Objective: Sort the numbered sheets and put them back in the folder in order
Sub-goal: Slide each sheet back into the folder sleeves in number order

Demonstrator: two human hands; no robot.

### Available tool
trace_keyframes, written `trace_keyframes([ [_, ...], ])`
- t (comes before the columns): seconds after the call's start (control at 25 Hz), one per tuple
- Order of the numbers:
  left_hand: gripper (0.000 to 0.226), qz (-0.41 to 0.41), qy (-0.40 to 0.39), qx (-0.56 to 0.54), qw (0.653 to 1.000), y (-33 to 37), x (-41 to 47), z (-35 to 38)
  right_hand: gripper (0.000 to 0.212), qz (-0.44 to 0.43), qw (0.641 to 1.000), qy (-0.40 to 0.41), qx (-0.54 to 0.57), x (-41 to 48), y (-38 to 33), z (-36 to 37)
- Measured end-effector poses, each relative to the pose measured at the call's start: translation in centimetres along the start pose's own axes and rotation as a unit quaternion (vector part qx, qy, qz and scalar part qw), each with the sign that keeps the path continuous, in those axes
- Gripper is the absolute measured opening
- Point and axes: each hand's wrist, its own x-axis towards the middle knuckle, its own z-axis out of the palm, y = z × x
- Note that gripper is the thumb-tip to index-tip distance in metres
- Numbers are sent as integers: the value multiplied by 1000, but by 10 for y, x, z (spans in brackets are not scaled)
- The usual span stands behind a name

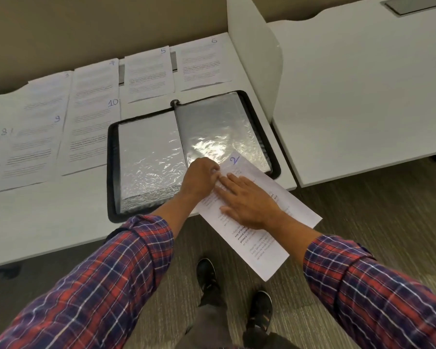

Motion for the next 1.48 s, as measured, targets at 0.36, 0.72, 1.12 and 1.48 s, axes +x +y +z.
trace_keyframes([
  [0.36, 8, 77, 21, 27, 996, -35, -1, -29, 82, 107, 994, 10, 26, 17, -1, 14],
  [0.72, 10, 152, 85, 156, 972, -20, -22, -16, 74, 158, 985, 61, 24, 52, -25, 19],
  [1.12, 23, 128, 88, 100, 983, -6, -17, 0, 79, 127, 990, 46, 39, 64, -16, 21],
  [1.48, 51, 61, -68, 91, 992, 2, -2, 15, 28, 187, 909, 359, 99, 2, -4, 11],
])
